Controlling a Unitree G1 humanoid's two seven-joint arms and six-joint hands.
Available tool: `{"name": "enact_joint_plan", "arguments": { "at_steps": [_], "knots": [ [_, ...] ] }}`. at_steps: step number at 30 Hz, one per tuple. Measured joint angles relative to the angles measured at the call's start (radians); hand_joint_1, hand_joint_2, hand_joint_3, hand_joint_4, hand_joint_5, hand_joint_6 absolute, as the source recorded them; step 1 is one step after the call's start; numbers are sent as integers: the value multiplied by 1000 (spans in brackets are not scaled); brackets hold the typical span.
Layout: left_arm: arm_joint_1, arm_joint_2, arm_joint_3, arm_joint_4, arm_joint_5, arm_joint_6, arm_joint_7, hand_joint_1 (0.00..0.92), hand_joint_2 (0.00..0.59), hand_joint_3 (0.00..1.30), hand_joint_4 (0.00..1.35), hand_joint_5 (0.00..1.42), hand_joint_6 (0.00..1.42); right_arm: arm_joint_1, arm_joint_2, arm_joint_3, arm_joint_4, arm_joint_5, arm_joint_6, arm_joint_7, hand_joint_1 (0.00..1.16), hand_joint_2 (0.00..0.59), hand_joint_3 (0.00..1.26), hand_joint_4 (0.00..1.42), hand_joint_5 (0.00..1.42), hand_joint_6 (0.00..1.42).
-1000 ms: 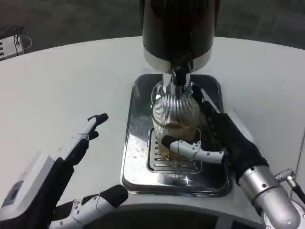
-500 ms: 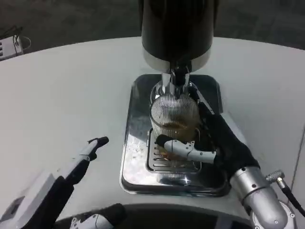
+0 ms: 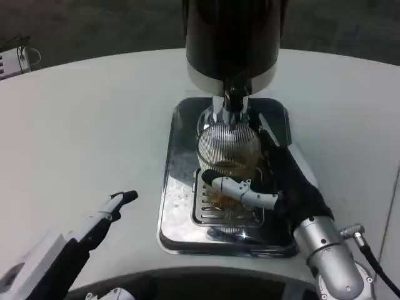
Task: Grasp the cup under the faucet to collect the drink, then remove the cup.
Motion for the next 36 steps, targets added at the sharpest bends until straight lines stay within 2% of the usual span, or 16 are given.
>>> {"name": "enact_joint_plan", "arguments": {
  "at_steps": [3,22,25,32,36],
  "knots": [
    [1,2,0,-9,0,8,-3,0,48,98,16,112,172,0,6,2,1,-15,-2,-21,852,194,13,96,130,55],
    [18,4,-8,-34,1,43,-15,0,48,126,32,112,172,26,90,48,9,-129,-13,-237,935,211,449,565,567,383],
    [19,4,-9,-34,1,47,-16,0,48,130,36,112,172,27,106,57,19,-141,-14,-272,951,221,558,694,703,522],
    [19,4,-10,-34,0,47,-19,0,48,140,42,122,184,41,129,67,23,-180,-24,-350,969,224,816,1040,1160,1105],
    [18,4,-10,-33,-1,47,-19,0,48,145,42,123,185,64,135,76,16,-203,-40,-383,975,215,953,1217,1327,1298]
  ]
}}
